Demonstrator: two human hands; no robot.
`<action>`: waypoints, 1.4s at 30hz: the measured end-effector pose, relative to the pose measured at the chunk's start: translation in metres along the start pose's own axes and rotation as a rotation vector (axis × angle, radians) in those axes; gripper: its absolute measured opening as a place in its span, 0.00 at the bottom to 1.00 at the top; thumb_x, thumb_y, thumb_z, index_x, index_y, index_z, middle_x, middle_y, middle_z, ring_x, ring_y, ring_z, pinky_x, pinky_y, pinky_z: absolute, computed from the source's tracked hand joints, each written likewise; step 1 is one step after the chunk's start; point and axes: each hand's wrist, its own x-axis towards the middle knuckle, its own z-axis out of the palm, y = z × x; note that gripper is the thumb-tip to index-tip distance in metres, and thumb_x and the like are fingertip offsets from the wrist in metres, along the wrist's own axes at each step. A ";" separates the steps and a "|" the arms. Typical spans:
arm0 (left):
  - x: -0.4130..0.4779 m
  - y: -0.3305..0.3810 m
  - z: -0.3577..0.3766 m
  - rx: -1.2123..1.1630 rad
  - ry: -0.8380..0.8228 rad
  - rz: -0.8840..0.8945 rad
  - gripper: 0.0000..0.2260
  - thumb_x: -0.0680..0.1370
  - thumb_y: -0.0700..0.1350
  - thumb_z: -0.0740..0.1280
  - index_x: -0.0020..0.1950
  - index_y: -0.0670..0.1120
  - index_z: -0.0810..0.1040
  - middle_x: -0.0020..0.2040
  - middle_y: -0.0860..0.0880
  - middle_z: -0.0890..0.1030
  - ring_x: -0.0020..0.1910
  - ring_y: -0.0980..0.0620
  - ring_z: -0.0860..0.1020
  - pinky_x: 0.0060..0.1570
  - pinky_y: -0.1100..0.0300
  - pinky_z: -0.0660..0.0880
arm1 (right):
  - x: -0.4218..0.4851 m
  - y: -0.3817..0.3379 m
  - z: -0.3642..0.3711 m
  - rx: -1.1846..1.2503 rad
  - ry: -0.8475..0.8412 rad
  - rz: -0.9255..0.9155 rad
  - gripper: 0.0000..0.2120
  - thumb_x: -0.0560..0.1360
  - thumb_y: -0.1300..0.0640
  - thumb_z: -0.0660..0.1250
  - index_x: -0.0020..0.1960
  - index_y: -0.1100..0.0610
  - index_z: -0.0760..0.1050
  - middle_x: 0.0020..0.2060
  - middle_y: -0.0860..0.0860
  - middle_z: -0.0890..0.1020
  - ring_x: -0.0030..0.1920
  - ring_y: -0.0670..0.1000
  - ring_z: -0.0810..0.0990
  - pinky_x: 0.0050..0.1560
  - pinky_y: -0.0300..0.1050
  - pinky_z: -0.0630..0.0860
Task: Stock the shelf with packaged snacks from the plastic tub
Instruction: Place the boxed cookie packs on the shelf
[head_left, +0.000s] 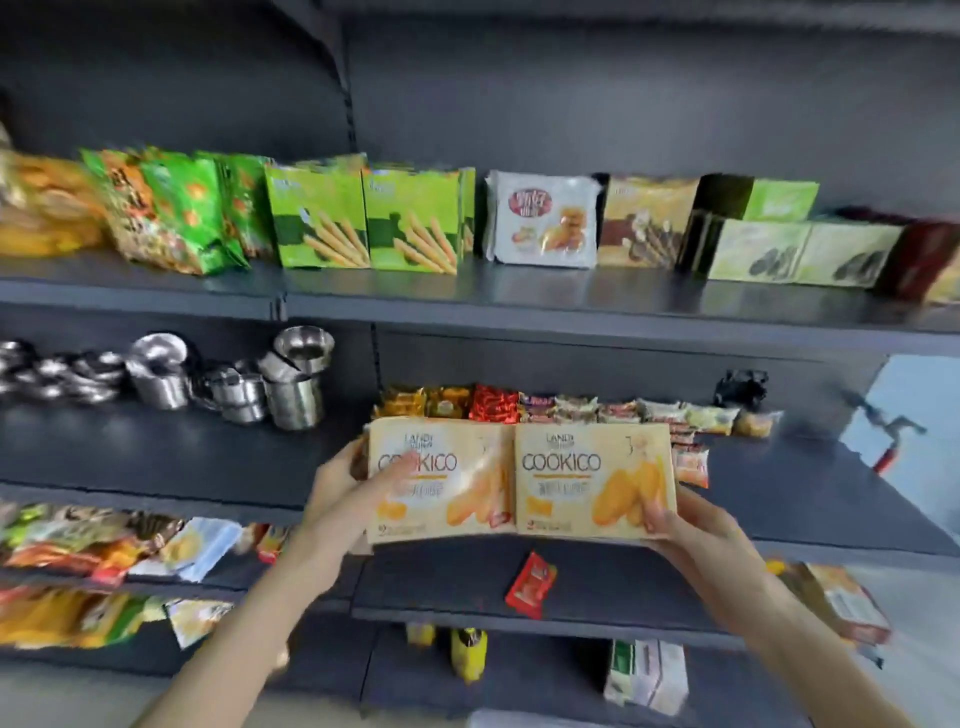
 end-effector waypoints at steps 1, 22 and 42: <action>-0.004 0.018 0.001 -0.015 0.028 0.040 0.08 0.73 0.45 0.72 0.51 0.50 0.79 0.44 0.50 0.85 0.39 0.53 0.84 0.30 0.62 0.78 | 0.000 -0.019 -0.001 -0.031 -0.028 -0.047 0.41 0.54 0.33 0.78 0.59 0.55 0.78 0.55 0.53 0.83 0.57 0.53 0.81 0.60 0.51 0.76; 0.002 0.131 0.055 -0.180 0.109 0.219 0.16 0.74 0.47 0.71 0.61 0.48 0.76 0.53 0.47 0.84 0.51 0.46 0.82 0.27 0.64 0.75 | 0.026 -0.134 -0.033 0.039 0.032 -0.271 0.23 0.68 0.48 0.72 0.60 0.54 0.76 0.51 0.52 0.84 0.54 0.53 0.82 0.63 0.55 0.74; 0.133 0.174 -0.027 -0.235 0.156 0.236 0.19 0.74 0.46 0.71 0.62 0.47 0.70 0.51 0.49 0.83 0.43 0.54 0.84 0.35 0.58 0.80 | 0.147 -0.164 0.075 0.169 0.003 -0.290 0.17 0.74 0.54 0.69 0.60 0.60 0.75 0.52 0.54 0.84 0.52 0.52 0.83 0.58 0.47 0.75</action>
